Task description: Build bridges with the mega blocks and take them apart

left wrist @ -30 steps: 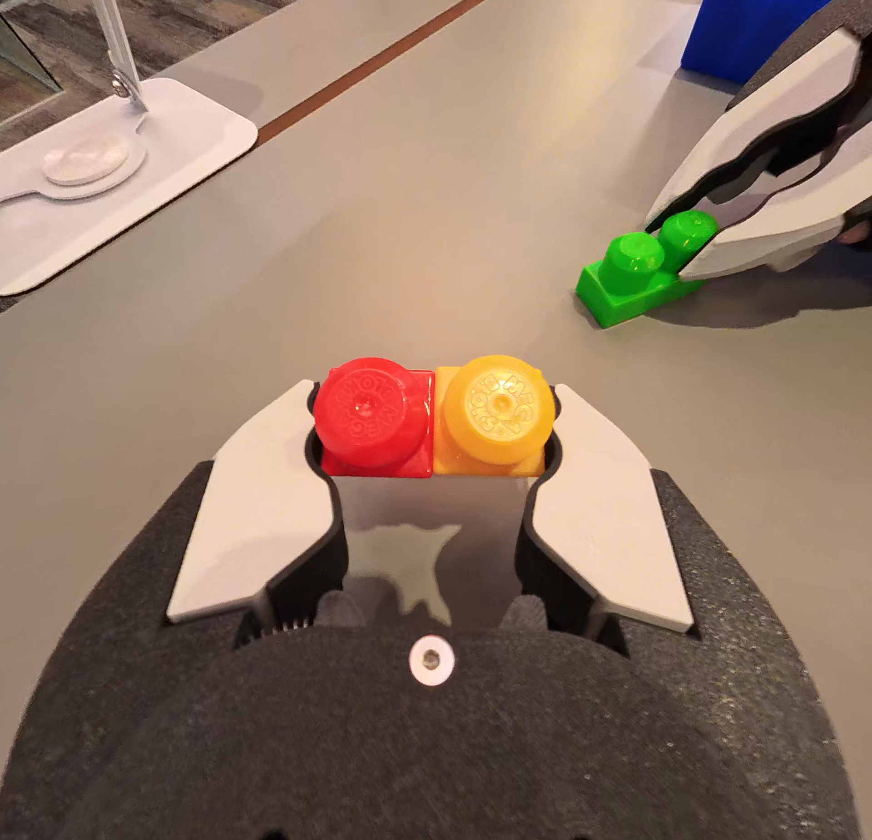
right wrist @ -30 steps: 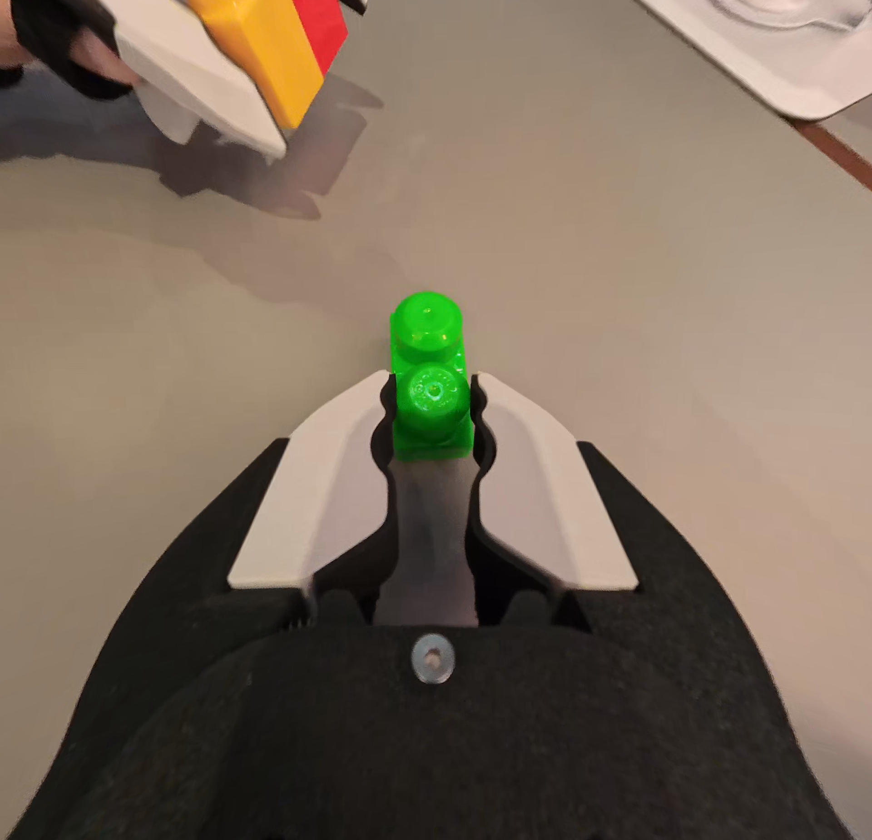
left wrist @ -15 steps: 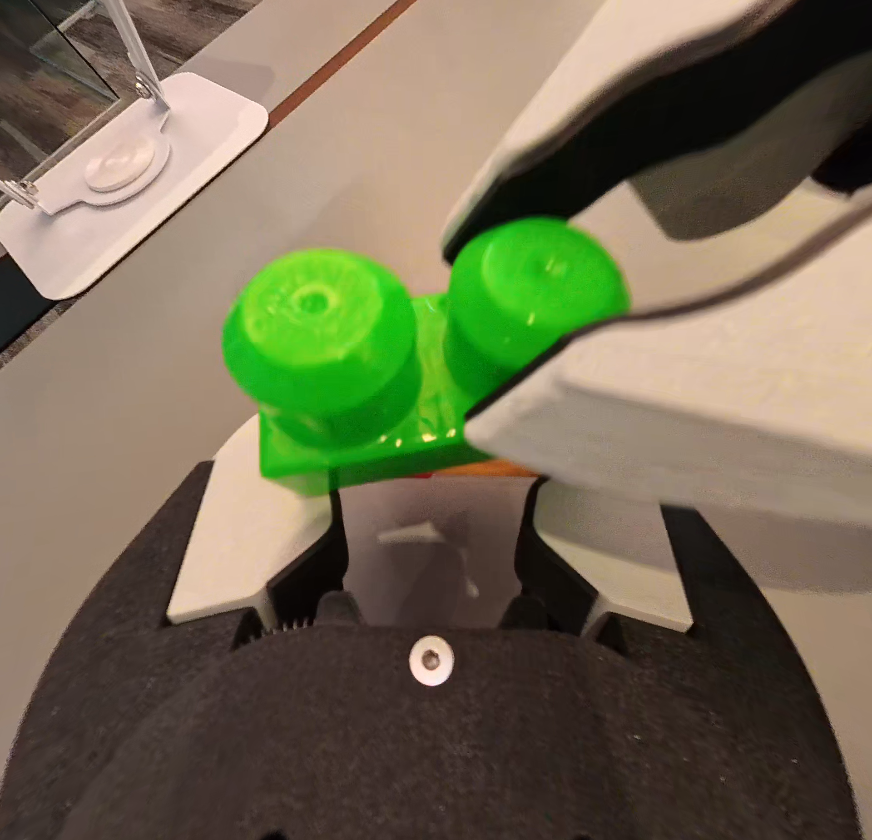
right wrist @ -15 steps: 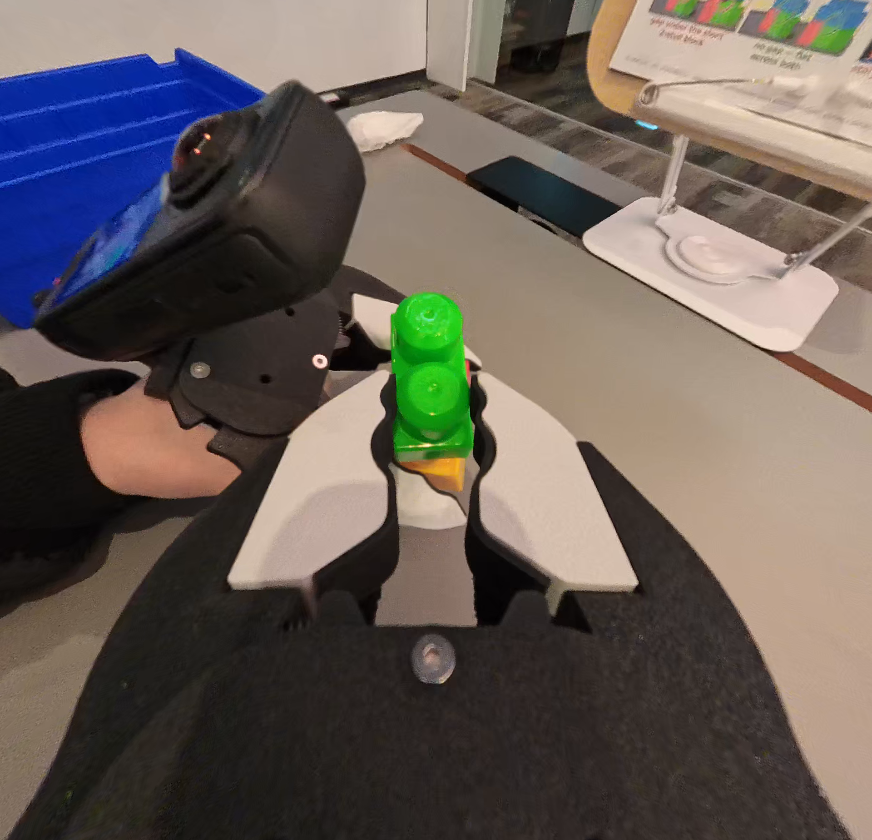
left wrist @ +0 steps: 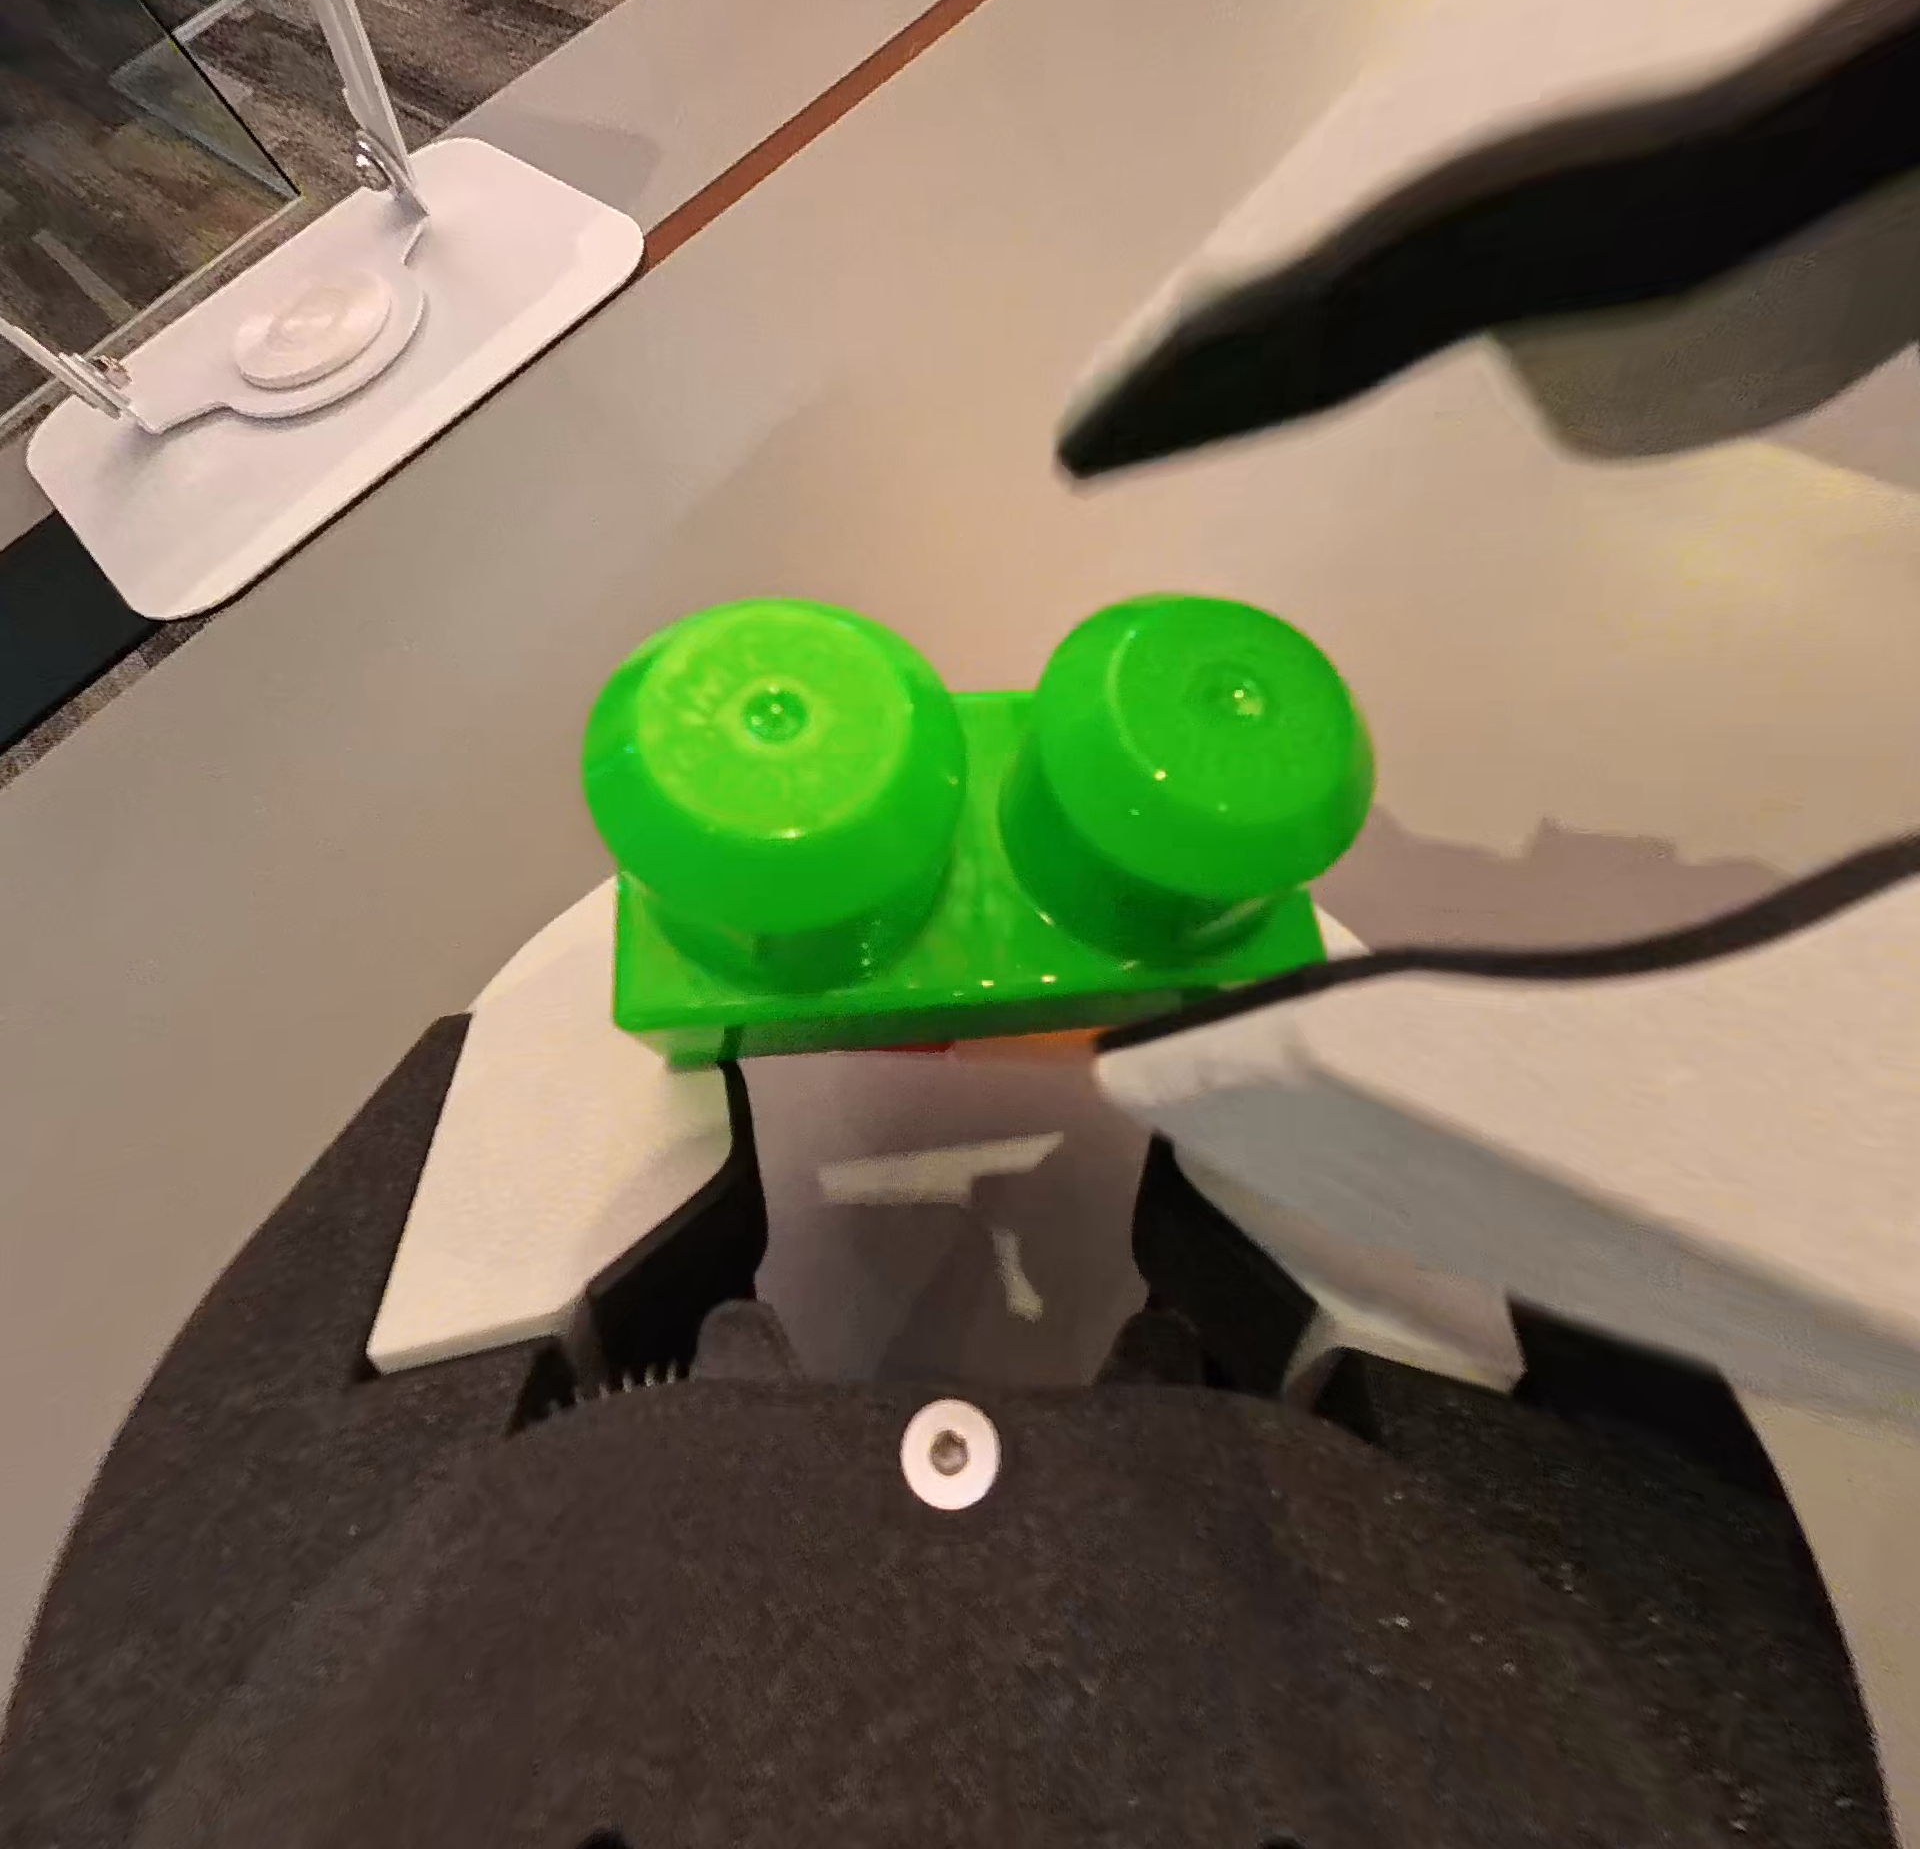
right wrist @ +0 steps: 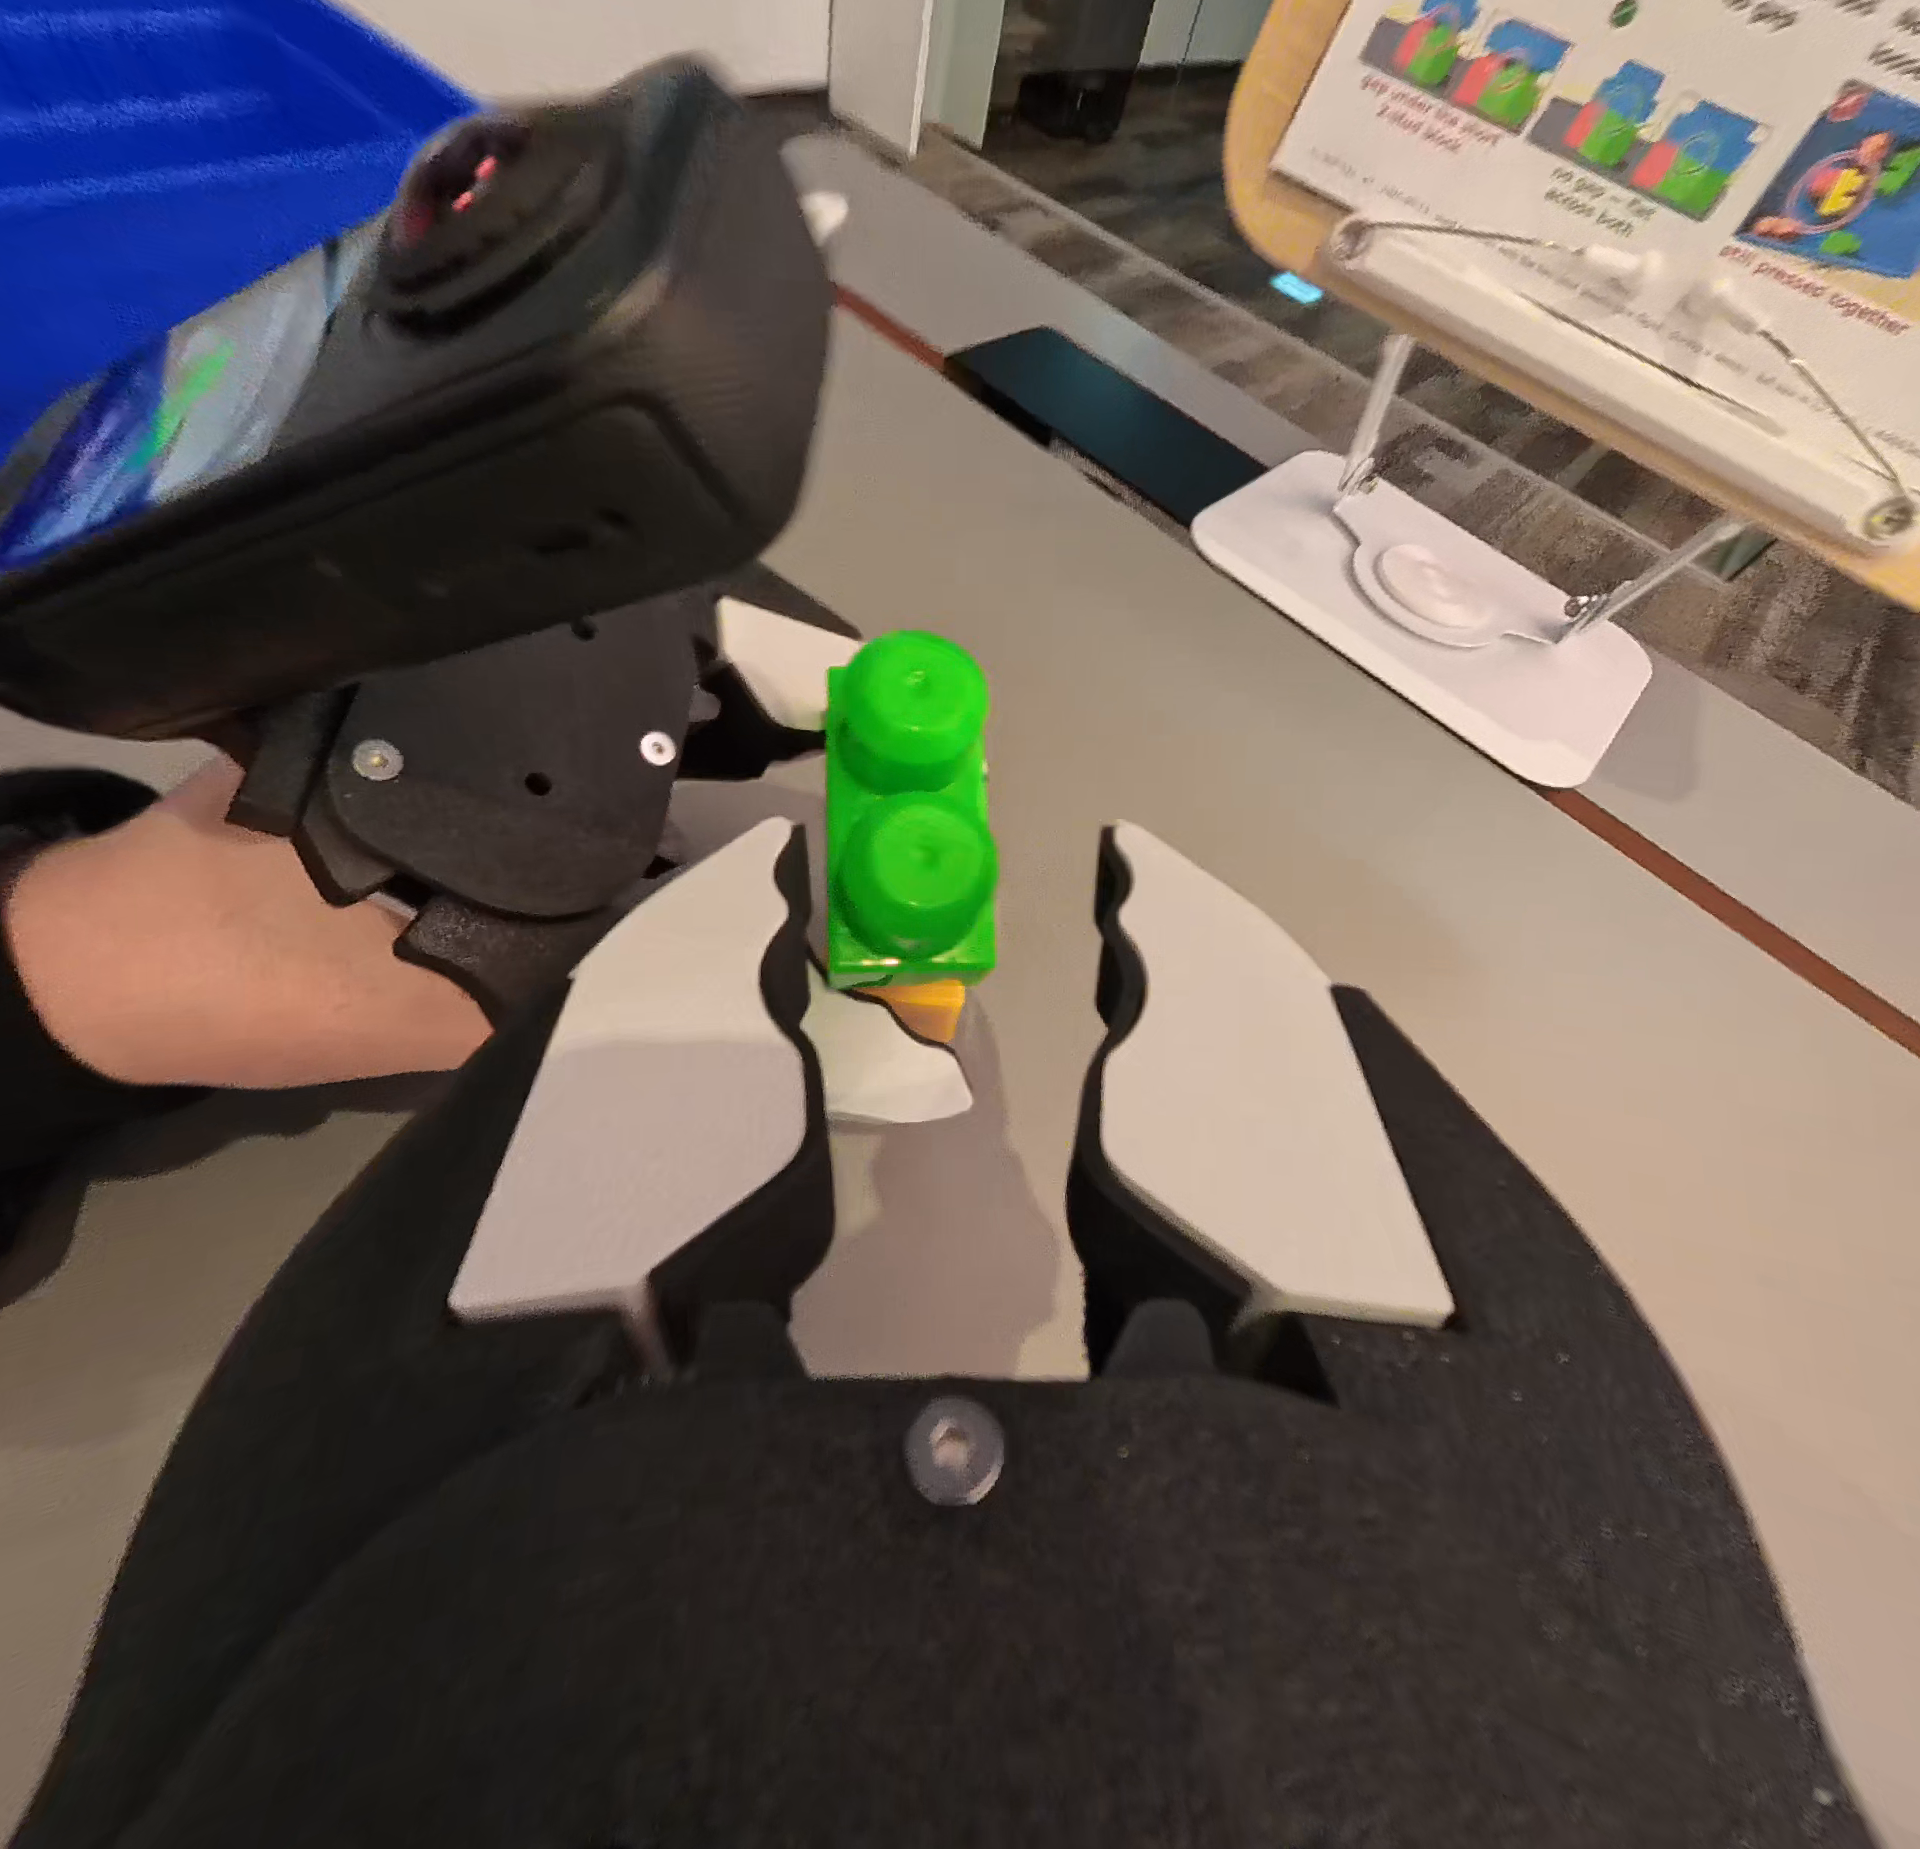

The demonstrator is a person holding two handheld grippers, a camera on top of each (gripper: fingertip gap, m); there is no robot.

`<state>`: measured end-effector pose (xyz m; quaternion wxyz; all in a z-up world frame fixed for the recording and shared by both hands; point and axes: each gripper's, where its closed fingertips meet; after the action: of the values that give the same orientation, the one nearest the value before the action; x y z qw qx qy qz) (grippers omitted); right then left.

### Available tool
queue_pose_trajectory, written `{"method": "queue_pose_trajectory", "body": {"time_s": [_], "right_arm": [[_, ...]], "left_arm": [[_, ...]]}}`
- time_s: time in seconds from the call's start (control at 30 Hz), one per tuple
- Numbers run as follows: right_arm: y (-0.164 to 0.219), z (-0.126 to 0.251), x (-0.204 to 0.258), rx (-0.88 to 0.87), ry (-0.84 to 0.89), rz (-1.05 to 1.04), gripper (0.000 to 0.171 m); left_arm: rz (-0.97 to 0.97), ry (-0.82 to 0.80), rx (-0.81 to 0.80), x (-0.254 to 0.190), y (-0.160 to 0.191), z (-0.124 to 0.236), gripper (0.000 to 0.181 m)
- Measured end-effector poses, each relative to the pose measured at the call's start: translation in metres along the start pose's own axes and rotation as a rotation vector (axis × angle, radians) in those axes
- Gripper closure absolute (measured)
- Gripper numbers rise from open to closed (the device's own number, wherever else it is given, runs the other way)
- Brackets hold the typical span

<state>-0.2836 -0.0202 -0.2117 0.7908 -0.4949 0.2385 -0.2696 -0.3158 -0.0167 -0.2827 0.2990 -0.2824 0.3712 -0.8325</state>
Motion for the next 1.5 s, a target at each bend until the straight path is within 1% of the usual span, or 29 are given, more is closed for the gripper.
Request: {"method": "queue_pose_trajectory", "body": {"time_s": [0.03,0.1,0.17,0.23,0.3,0.37,0.4,0.43,0.5,0.53,0.57,0.6,0.7,0.8,0.87,1.0,1.17,1.33,1.4,1.5], "right_arm": [[-0.003,0.005,-0.003,-0.03,-0.01,-0.029,0.117],[-0.007,0.016,-0.009,-0.079,-0.084,-0.124,0.115],[-0.004,0.025,-0.015,-0.078,-0.219,-0.279,0.105],[0.004,0.028,-0.018,-0.036,-0.394,-0.47,0.094],[0.013,0.028,-0.017,0.023,-0.584,-0.653,0.083],[0.02,0.028,-0.009,0.087,-0.757,-0.786,0.07],[0.021,0.027,-0.005,0.103,-0.818,-0.839,0.061],[0.021,0.025,-0.001,0.118,-0.859,-0.882,0.053],[0.019,0.022,0.007,0.145,-0.914,-0.913,0.044],[0.022,0.018,0.012,0.176,-0.915,-0.889,0.039],[0.026,0.015,0.018,0.213,-0.918,-0.851,0.037],[0.027,0.015,0.025,0.243,-0.942,-0.83,0.037],[0.022,0.013,0.037,0.264,-1.003,-0.826,0.042],[0.027,0.004,0.038,0.285,-0.987,-0.809,0.061],[0.026,0.004,0.039,0.276,-1.019,-0.843,0.06],[0.026,0.004,0.037,0.264,-1.03,-0.856,0.06],[0.02,0.012,0.031,0.231,-1.077,-0.894,0.059],[0.024,0.016,0.046,0.271,-1.131,-0.876,0.055],[0.02,0.017,0.044,0.248,-1.148,-0.897,0.059],[0.019,0.019,0.044,0.235,-1.166,-0.905,0.059]], "left_arm": [[-0.004,-0.002,-0.004,0.0,0.0,0.001,0.093],[-0.01,0.001,-0.018,0.001,-0.002,0.003,0.092],[-0.02,0.017,-0.055,0.0,-0.008,0.006,0.092],[-0.058,0.044,-0.104,-0.007,-0.017,0.01,0.092],[-0.1,0.049,-0.114,-0.012,-0.021,0.013,0.092],[-0.146,0.062,-0.133,-0.02,-0.025,0.015,0.092],[-0.162,0.064,-0.126,-0.022,-0.025,0.015,0.092],[-0.181,0.072,-0.124,-0.025,-0.025,0.015,0.092],[-0.203,0.063,-0.104,-0.026,-0.022,0.013,0.092],[-0.21,0.069,-0.105,-0.028,-0.022,0.012,0.092],[-0.205,0.074,-0.102,-0.029,-0.022,0.012,0.092],[-0.201,0.077,-0.095,-0.029,-0.021,0.011,0.092],[-0.208,0.075,-0.088,-0.029,-0.019,0.01,0.092],[-0.21,0.065,-0.095,-0.027,-0.021,0.012,0.093],[-0.204,0.069,-0.11,-0.028,-0.023,0.013,0.093],[-0.215,0.059,-0.105,-0.028,-0.023,0.012,0.093],[-0.226,0.047,-0.154,-0.03,-0.032,0.018,0.092],[-0.24,0.038,-0.147,-0.031,-0.031,0.018,0.093],[-0.235,0.028,-0.165,-0.029,-0.034,0.02,0.093],[-0.238,0.03,-0.172,-0.03,-0.036,0.022,0.093]]}}
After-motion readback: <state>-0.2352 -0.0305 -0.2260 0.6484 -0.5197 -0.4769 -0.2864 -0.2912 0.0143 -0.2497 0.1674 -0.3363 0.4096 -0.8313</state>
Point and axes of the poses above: each gripper's, where its closed fingertips meet, z back along the fingers, y out of its underside, x = y × z across the jaws, and after that the axes turned 5 degrees about -z, right-handed
